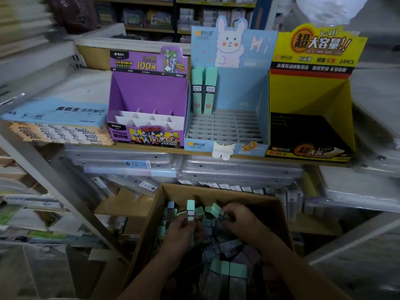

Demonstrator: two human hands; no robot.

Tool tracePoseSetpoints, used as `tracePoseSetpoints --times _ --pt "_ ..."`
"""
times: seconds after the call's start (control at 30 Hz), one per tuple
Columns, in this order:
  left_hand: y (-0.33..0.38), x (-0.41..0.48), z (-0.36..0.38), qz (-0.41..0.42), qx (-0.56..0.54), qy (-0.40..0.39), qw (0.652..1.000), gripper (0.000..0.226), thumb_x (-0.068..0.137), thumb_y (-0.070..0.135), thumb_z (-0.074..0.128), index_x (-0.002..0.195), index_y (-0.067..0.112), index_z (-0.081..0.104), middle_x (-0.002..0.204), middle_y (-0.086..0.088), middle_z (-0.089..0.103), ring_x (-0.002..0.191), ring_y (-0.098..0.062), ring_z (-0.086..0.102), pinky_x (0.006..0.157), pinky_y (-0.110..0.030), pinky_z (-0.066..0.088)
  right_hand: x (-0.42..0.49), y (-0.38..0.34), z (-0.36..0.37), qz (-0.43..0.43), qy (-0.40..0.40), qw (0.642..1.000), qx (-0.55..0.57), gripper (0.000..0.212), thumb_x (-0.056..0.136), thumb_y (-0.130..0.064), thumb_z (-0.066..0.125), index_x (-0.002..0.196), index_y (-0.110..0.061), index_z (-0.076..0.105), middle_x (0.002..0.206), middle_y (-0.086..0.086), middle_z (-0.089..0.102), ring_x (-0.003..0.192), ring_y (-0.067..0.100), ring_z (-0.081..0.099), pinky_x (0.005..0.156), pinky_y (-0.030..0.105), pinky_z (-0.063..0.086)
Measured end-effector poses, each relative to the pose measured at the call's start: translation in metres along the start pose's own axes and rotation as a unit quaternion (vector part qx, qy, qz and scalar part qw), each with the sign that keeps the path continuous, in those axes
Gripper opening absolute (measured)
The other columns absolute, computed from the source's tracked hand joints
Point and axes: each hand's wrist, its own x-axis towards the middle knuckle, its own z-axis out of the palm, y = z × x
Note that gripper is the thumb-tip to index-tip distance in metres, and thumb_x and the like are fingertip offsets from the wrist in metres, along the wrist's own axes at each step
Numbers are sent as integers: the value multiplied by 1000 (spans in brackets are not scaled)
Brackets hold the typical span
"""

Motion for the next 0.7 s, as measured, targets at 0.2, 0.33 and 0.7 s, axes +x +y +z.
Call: tracePoseSetpoints --times 0.2,0.33,0.7 --pt "24 -23 17 63 -21 -59 996 16 105 11 53 117 11 64 103 -18 76 93 -33 75 74 -41 59 -19 -50 -20 7 56 973 225 10 81 -18 82 88 -21 76 88 -3 76 85 5 71 79 23 56" --pt "50 -42 24 92 7 -86 992 17 103 25 58 113 31 71 107 -3 76 102 -22 74 78 -42 62 -36 -80 -32 21 51 951 306 10 82 -22 81 91 -24 79 93 -2 78 90 15 74 84 33 60" --pt "100 -87 34 157 7 -120 980 23 91 40 60 110 47 70 113 5 76 104 -16 74 76 -32 60 -66 -133 -60 -4 85 930 357 20 75 -39 82 94 -34 78 92 -5 78 86 12 74 72 26 60"
